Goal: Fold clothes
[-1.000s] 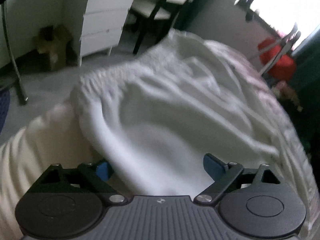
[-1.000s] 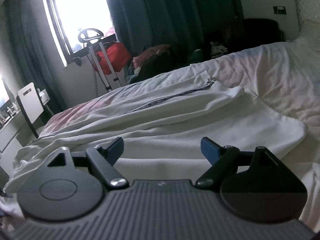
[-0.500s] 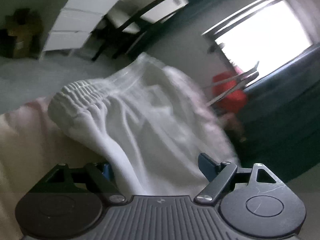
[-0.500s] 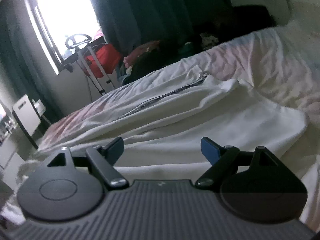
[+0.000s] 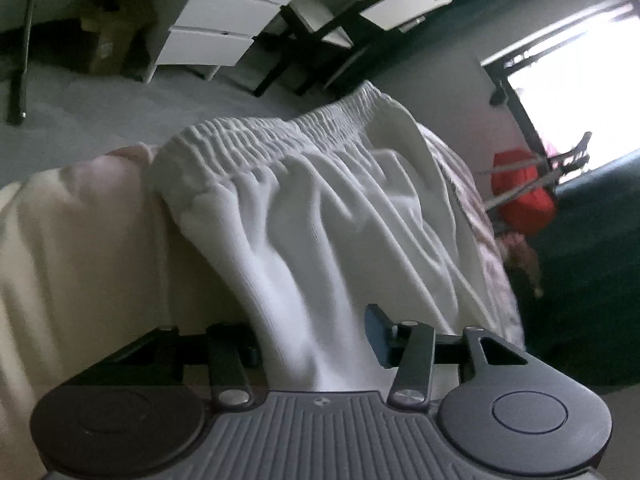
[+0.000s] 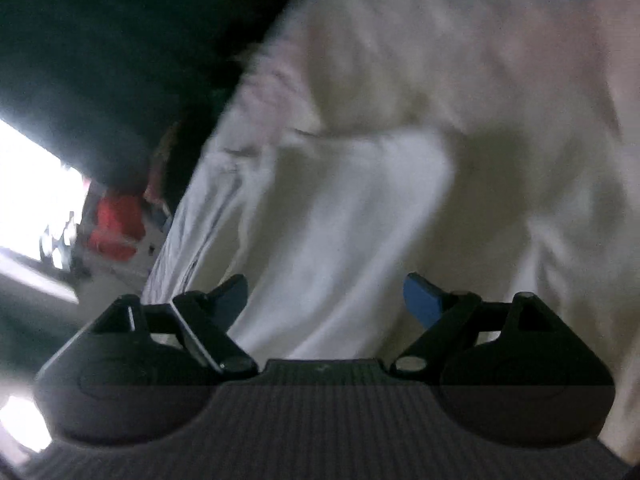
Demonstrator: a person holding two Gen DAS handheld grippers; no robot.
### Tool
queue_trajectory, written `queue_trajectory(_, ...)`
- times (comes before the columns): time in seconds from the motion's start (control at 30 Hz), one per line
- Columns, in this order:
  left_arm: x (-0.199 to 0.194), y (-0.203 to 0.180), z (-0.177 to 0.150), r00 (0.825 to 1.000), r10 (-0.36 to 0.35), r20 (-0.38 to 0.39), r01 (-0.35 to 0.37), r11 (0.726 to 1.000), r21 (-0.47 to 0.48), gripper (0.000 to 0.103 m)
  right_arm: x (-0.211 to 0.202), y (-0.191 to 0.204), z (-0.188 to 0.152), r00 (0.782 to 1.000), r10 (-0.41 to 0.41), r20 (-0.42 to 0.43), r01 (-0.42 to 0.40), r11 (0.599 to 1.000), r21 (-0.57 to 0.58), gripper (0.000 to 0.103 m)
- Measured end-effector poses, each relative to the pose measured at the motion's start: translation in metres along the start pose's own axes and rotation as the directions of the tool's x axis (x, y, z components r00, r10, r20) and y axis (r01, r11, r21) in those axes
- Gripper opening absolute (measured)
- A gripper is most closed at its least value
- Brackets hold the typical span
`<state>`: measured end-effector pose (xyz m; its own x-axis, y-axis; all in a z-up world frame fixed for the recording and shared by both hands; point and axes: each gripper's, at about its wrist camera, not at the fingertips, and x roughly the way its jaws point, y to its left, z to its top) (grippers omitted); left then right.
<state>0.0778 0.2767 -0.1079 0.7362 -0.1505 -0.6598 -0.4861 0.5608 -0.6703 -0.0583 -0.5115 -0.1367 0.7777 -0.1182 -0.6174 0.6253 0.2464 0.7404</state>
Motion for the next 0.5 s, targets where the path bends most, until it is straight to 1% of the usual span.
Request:
queue_trajectory(0.07,0.003,-0.001,0.001,1.0,0.002,-0.005,-0.001,0.999,0.041,0.049,0.012,-0.012,0.004,1.0,-0.02,-0.019,0.021,0.998,0.062,0.087)
queue_trajectory(0.1,0.004,-0.001,0.0,1.0,0.021,0.001,-0.021,0.999,0.047,0.041,0.019,-0.017,0.006,0.999,-0.032,-0.024,0.034,0.996,0.086,0.087)
queue_trajectory(0.13,0.006,-0.001,-0.001,0.999,0.04,0.006,-0.04,0.998,0.052,0.037,0.026,-0.018,0.008,0.999,-0.052,-0.016,0.053,0.995,0.087,0.087)
queue_trajectory(0.2,0.006,0.002,0.001,0.999,0.037,0.029,-0.037,0.999,0.026,0.031,0.04,-0.018,0.011,0.997,-0.071,-0.009,0.072,0.993,0.093,0.085)
queue_trajectory(0.23,0.006,0.003,0.002,0.999,0.031,0.037,-0.032,0.999,0.016,0.029,0.046,-0.018,0.013,0.998,-0.067,0.0,0.067,0.994,0.09,0.085)
queue_trajectory(0.3,0.006,0.008,0.006,0.999,0.017,0.047,-0.017,1.0,-0.01,0.016,0.056,-0.018,0.017,0.998,-0.063,0.019,0.061,0.995,0.074,0.083)
queue_trajectory(0.37,0.004,0.011,0.008,0.998,-0.005,0.055,0.006,1.0,-0.024,0.012,0.064,-0.013,0.023,0.996,-0.072,0.053,0.073,0.997,-0.009,0.074)
queue_trajectory(0.4,0.002,0.011,0.009,0.998,-0.016,0.061,0.017,1.0,-0.026,0.01,0.068,-0.011,0.026,0.995,-0.075,0.067,0.078,0.996,-0.041,0.057)
queue_trajectory(0.43,-0.001,0.009,0.009,0.997,-0.026,0.076,0.027,1.0,-0.015,0.01,0.069,-0.012,0.028,0.995,-0.073,0.07,0.077,0.996,-0.048,0.036)
queue_trajectory(0.47,-0.006,0.007,0.008,0.995,-0.041,0.094,0.041,0.999,-0.004,0.009,0.071,-0.013,0.03,0.995,-0.07,0.071,0.073,0.996,-0.05,0.026)
queue_trajectory(0.5,-0.009,0.004,0.008,0.992,-0.061,0.113,0.061,0.998,-0.001,0.008,0.069,-0.015,0.03,0.996,-0.059,0.071,0.062,0.997,-0.036,0.011)
